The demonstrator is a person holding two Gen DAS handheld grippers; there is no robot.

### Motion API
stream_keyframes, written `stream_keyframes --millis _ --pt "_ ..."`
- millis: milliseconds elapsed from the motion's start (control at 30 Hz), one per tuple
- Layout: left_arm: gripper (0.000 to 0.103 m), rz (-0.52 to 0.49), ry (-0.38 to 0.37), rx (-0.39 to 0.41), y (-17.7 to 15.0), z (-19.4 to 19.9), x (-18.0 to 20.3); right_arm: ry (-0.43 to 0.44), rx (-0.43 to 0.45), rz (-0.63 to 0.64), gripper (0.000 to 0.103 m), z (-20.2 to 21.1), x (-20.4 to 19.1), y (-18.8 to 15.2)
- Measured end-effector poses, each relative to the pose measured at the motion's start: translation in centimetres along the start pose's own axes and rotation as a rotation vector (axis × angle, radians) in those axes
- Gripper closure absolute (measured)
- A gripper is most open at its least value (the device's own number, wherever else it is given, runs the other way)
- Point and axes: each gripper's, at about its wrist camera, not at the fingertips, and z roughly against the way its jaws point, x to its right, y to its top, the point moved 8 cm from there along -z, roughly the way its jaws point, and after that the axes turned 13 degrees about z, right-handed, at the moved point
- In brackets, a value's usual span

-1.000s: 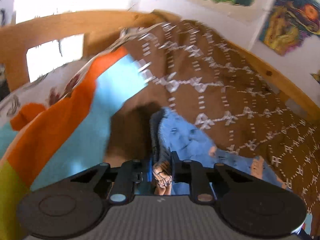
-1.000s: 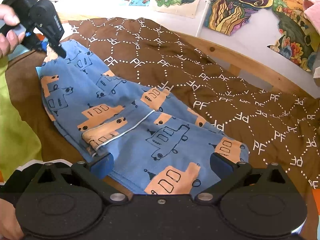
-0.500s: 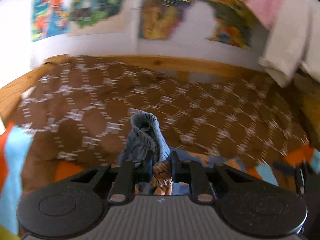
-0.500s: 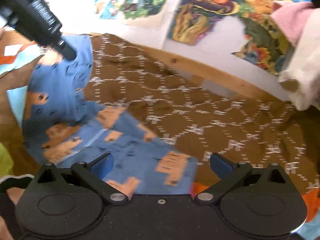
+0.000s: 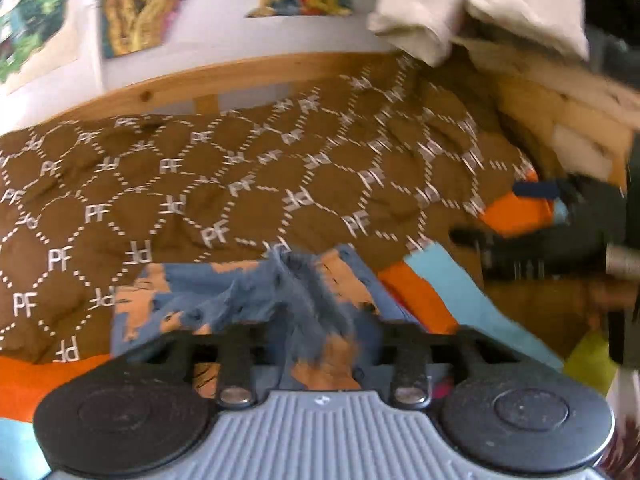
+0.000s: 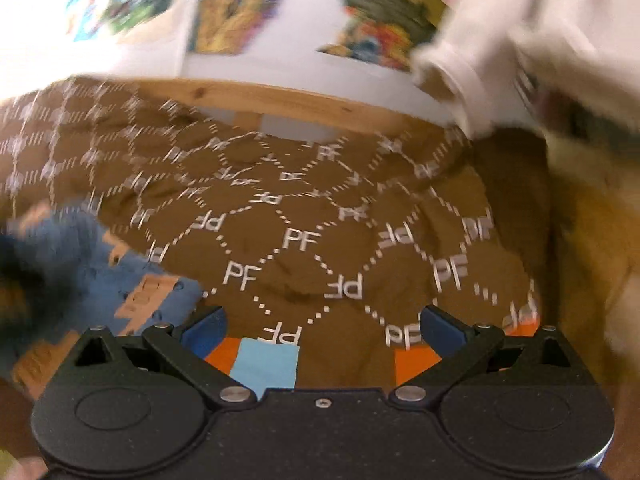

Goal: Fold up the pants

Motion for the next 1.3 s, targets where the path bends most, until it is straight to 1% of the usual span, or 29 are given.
stream_keyframes --millis 33,67,100,167,300,367,400,433,467,533,567,633,700,767,833,900,967,1000,1033,1067,1100,1133,1167,1233,1300 --pt "0.032 -0.022 0.004 0.003 -0.6 0.0 0.3 0.019 -0.001 -0.053 0.001 -0.1 0.5 -0.2" --pt "0.03 -0.042 0.008 0.001 -1.1 0.1 0.5 0.046 0.001 -0.103 0.001 -0.2 0.8 -0.4" --pt "0.03 -0.069 0.014 -0.003 -1.6 0.1 0.7 0.074 0.004 -0.141 0.001 -0.2 0.8 -0.5" --pt "0.029 -0.116 0.037 -0.011 -2.7 0.2 0.8 0.126 0.016 -0.175 0.001 -0.3 0.3 -0.4" --pt "0.029 -0.179 0.046 -0.068 -4.8 -0.4 0.6 0.259 0.057 -0.194 0.001 -0.3 -2.3 0.5" --pt "0.032 -0.206 0.065 -0.092 -5.8 -0.8 0.4 0.356 0.073 -0.191 0.001 -0.6 -4.1 1.0" --pt "0.037 -0.211 0.077 -0.103 -6.2 -1.1 0.1 0.392 0.078 -0.188 0.002 -0.6 -5.0 1.3" --pt "0.042 -0.21 0.09 -0.111 -6.4 -1.2 -0.2 0.435 0.082 -0.183 0.004 -0.9 -5.9 1.7" --pt "0.043 -0.207 0.096 -0.116 -6.5 -1.4 -0.5 0.481 0.082 -0.178 0.006 -1.2 -6.9 2.0" --pt "0.049 -0.2 0.086 -0.119 -6.6 -1.5 -0.8 0.559 0.077 -0.151 0.015 -2.1 -8.5 2.7" --pt "0.051 -0.199 0.081 -0.116 -6.5 -1.4 -0.9 0.57 0.071 -0.134 0.016 -2.7 -9.0 2.8" --pt "0.063 -0.206 0.075 -0.112 -6.4 -1.5 -1.1 0.587 0.045 -0.097 0.027 -3.9 -10.0 3.3" --pt "0.067 -0.216 0.068 -0.112 -6.5 -1.5 -1.1 0.622 0.029 -0.096 0.032 -5.2 -10.7 3.8" --pt "0.073 -0.229 0.063 -0.105 -6.5 -1.4 -1.1 0.649 -0.005 -0.11 0.038 -6.3 -11.4 3.8" --pt "0.077 -0.228 0.057 -0.103 -6.5 -1.3 -1.2 0.651 -0.047 -0.112 0.049 -7.0 -12.2 3.3" --pt "0.079 -0.209 0.051 -0.106 -6.4 -1.3 -1.5 0.651 -0.073 -0.11 0.052 -7.4 -12.7 2.8" --pt "0.081 -0.188 0.044 -0.111 -6.3 -1.3 -1.7 0.661 -0.074 -0.134 0.059 -7.4 -12.7 2.5" --pt "0.082 -0.181 0.043 -0.112 -6.2 -1.3 -1.7 0.673 -0.075 -0.151 0.067 -7.4 -12.6 2.5" --pt "0.083 -0.175 0.043 -0.113 -6.1 -1.3 -1.8 0.682 -0.076 -0.17 0.071 -7.4 -12.6 2.6" --pt "0.084 -0.169 0.043 -0.114 -6.0 -1.3 -1.9 0.677 -0.073 -0.182 0.073 -7.3 -12.5 2.6" --pt "0.087 -0.164 0.045 -0.113 -6.0 -1.2 -1.9 0.669 -0.067 -0.18 0.081 -7.2 -12.5 2.6" --pt "0.09 -0.162 0.047 -0.111 -6.0 -1.2 -1.9 0.657 -0.058 -0.174 0.088 -7.2 -12.5 2.7" --pt "0.091 -0.162 0.049 -0.11 -5.9 -1.1 -1.9 0.653 -0.051 -0.176 0.088 -7.0 -12.3 2.7" --pt "0.094 -0.164 0.053 -0.11 -5.9 -1.1 -1.9 0.653 -0.04 -0.199 0.094 -6.8 -12.0 2.8" --pt "0.096 -0.163 0.057 -0.109 -5.8 -1.0 -1.8 0.652 -0.025 -0.211 0.094 -6.6 -11.8 3.1"
